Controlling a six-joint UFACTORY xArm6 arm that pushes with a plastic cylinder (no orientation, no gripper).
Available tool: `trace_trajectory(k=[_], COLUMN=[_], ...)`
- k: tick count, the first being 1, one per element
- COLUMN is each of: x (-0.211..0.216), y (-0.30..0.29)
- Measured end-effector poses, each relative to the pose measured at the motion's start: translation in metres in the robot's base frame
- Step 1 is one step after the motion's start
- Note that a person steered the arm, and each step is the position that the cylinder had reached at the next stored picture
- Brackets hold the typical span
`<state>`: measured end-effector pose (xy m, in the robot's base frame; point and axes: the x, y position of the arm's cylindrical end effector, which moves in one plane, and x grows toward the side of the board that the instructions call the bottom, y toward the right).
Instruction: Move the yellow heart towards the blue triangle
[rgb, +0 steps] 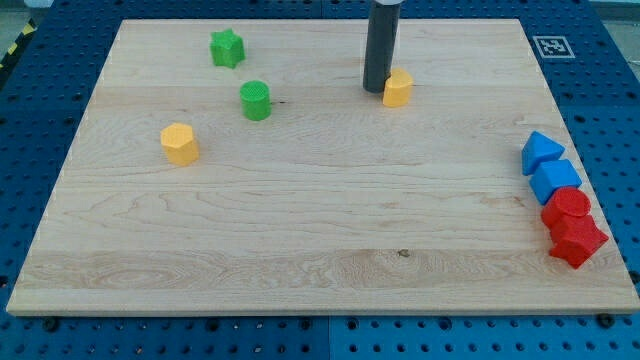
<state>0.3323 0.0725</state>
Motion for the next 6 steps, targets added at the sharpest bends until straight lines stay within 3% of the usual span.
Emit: trace_trajectory(k=[6], x=[0.022], y=[0.087])
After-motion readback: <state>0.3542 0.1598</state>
